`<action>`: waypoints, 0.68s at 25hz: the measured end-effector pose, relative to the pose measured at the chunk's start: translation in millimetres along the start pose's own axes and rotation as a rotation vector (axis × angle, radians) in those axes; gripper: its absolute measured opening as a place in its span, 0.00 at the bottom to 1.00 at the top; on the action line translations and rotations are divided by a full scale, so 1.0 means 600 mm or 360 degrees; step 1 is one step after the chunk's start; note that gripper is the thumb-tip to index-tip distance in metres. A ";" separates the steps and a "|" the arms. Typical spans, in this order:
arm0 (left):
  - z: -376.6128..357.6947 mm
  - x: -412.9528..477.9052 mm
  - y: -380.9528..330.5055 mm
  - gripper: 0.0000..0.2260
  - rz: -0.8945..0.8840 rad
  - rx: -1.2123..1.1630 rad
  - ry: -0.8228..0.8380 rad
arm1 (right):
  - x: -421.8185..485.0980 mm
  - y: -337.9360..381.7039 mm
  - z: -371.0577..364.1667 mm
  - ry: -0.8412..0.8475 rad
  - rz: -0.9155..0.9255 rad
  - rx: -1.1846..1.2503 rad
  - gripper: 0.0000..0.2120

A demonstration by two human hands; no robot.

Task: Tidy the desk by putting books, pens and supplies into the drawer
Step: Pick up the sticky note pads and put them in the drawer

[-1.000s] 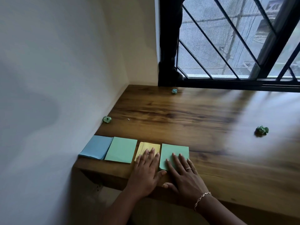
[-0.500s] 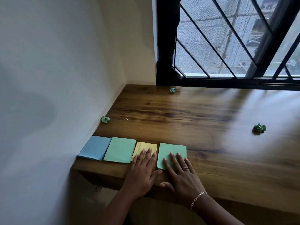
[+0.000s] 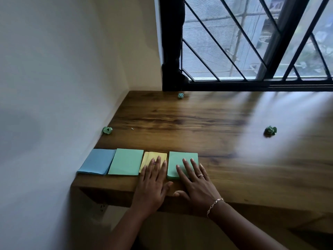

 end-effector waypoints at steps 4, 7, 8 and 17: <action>0.028 0.020 -0.033 0.29 -0.0133 -0.0034 -0.0102 | -0.010 -0.030 0.013 -0.0061 -0.0098 -0.0052 0.34; 0.040 0.047 -0.075 0.29 -0.0259 -0.0090 -0.0145 | -0.028 -0.063 0.031 -0.0139 -0.0183 -0.0067 0.35; 0.043 0.054 -0.092 0.29 -0.0302 -0.0117 -0.0149 | -0.035 -0.076 0.037 -0.0158 -0.0221 -0.0063 0.35; 0.024 0.065 -0.337 0.29 -0.0836 -0.0284 -0.0017 | -0.228 -0.229 0.071 -0.0342 -0.0660 -0.0052 0.34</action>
Point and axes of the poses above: each hand's wrist, its own x-axis towards the middle knuckle, its own z-axis out of the back of the hand, y = z × x, the point moved 5 cm from there along x, towards the middle knuckle, and after that the axes turned 7 degrees about -z, right-handed, at the moved point
